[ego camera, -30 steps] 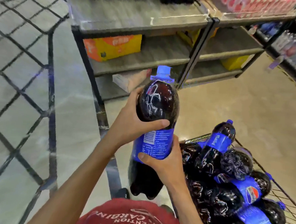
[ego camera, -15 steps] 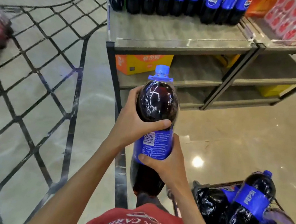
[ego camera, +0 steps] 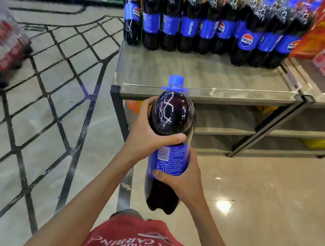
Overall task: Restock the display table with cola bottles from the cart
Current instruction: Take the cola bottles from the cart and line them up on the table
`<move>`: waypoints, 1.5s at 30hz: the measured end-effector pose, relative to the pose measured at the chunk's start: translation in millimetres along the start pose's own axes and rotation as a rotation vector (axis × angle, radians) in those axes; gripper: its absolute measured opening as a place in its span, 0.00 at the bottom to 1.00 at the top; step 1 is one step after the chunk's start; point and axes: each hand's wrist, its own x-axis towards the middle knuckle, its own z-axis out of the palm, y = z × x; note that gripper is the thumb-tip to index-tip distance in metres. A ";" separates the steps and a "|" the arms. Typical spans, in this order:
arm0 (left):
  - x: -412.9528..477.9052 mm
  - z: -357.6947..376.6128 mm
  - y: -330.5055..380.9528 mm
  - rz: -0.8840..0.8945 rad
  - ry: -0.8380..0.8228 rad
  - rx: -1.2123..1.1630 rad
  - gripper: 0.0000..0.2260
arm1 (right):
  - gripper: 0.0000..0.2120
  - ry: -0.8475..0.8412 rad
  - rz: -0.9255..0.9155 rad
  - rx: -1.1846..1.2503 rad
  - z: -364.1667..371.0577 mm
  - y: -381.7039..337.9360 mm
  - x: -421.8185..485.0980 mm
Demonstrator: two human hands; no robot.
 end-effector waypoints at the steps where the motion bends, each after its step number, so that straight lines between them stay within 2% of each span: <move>1: 13.9 3.5 1.3 -0.003 -0.004 -0.003 0.46 | 0.43 0.002 -0.003 -0.004 -3.7 -2.9 12.7; 7: 95.7 20.9 0.3 -0.009 -0.046 -0.029 0.45 | 0.42 0.042 -0.002 -0.001 -22.6 -10.9 89.0; 12: 167.4 36.2 -4.4 0.008 -0.087 -0.071 0.44 | 0.48 0.083 0.003 0.007 -39.0 -14.8 156.8; 16: 233.7 48.4 -6.2 0.036 -0.111 -0.119 0.42 | 0.49 0.115 -0.012 -0.011 -50.6 -28.5 216.4; 25: 372.9 79.9 -1.8 0.107 -0.131 -0.103 0.45 | 0.40 0.175 -0.042 0.004 -88.1 -53.1 346.6; 32: 443.9 115.1 -2.4 0.117 -0.185 -0.083 0.47 | 0.42 0.186 -0.067 0.042 -120.2 -50.0 420.7; 37: 490.6 151.2 -0.2 0.110 -0.146 -0.092 0.46 | 0.44 0.177 -0.096 0.026 -158.0 -42.7 477.7; 45: 560.7 203.6 -6.3 0.096 -0.187 -0.044 0.47 | 0.42 0.138 -0.141 -0.024 -215.1 -25.9 562.5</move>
